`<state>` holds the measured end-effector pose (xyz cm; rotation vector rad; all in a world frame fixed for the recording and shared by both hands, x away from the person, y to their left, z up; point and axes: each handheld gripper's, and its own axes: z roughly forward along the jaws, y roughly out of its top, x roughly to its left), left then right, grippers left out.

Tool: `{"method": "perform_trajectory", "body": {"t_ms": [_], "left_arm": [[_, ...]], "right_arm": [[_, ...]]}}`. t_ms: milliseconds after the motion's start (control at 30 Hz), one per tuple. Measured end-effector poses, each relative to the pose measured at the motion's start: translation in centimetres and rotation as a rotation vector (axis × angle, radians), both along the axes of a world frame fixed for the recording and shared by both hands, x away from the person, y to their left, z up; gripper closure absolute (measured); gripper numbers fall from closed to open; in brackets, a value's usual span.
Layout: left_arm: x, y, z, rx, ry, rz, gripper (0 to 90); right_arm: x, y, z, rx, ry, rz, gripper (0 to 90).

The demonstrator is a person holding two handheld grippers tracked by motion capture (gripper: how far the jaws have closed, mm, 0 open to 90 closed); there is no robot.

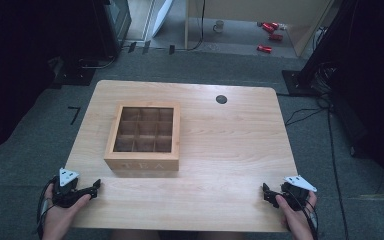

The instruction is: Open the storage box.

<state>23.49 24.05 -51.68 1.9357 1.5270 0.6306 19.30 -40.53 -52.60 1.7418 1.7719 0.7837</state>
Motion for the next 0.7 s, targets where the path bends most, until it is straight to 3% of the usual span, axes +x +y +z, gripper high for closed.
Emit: {"method": "perform_trajectory", "body": {"t_ms": [100, 267, 400, 500, 700], "left_arm": [[0.1, 0.3, 0.2, -0.014, 0.004, 0.033, 10.4], [0.2, 0.3, 0.5, -0.029, -0.009, 0.036, 10.4], [0.3, 0.0, 1.3, -0.061, -0.028, 0.012, 10.6], [0.3, -0.1, 2.3, -0.112, -0.051, -0.01, 13.2], [0.4, -1.2, 2.9, -0.136, -0.054, -0.078, 13.7]], "right_arm": [[0.0, 0.0, 0.0, 0.0, 0.0, 0.0, 5.3], [0.0, 0.0, 0.0, 0.0, 0.001, 0.0, 5.4], [0.0, 0.0, 0.0, 0.0, 0.001, 0.0, 5.3], [0.0, 0.0, 0.0, -0.001, 0.002, -0.002, 4.9], [0.1, 0.2, 0.1, -0.008, 0.007, -0.015, 4.1]]}}
